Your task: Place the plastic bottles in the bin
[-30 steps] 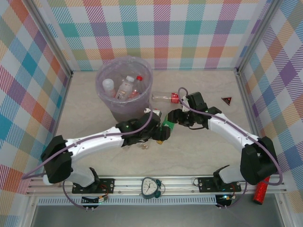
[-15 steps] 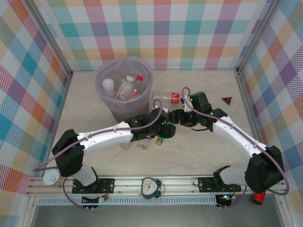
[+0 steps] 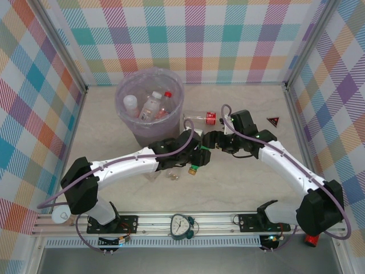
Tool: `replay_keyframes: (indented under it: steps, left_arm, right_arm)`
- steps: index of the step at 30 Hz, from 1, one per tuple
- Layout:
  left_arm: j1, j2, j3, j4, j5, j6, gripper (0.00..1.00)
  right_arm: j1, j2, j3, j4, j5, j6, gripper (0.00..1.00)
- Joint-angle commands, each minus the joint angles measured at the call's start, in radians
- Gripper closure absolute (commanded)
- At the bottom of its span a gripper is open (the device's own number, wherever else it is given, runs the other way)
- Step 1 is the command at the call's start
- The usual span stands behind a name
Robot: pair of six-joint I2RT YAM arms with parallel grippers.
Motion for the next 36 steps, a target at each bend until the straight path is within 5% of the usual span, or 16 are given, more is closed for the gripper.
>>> replay_keyframes:
  steps: [1,6,18,24,36]
  left_arm:
    - [0.008,-0.042,-0.029,0.032,-0.030,-0.007,0.47]
    - [0.012,-0.054,0.007,0.026,-0.043,0.019,0.47]
    - [0.116,0.003,0.417,-0.157,0.032,0.181,0.53]
    - [0.242,-0.032,0.560,-0.212,0.021,0.250,0.54]
    - [0.543,-0.092,0.587,-0.281,0.011,0.288,0.67]
  right_arm:
    - [-0.039,-0.054,0.020,-0.064,0.013,-0.027,0.18]
    - [-0.137,-0.132,0.017,-0.111,0.030,-0.025,0.17]
    - [-0.245,-0.262,-0.055,-0.117,0.107,-0.021,0.16]
    - [-0.250,-0.274,-0.061,-0.120,0.094,-0.023,0.16]
    - [-0.250,-0.258,-0.071,-0.106,0.067,-0.016,0.16]
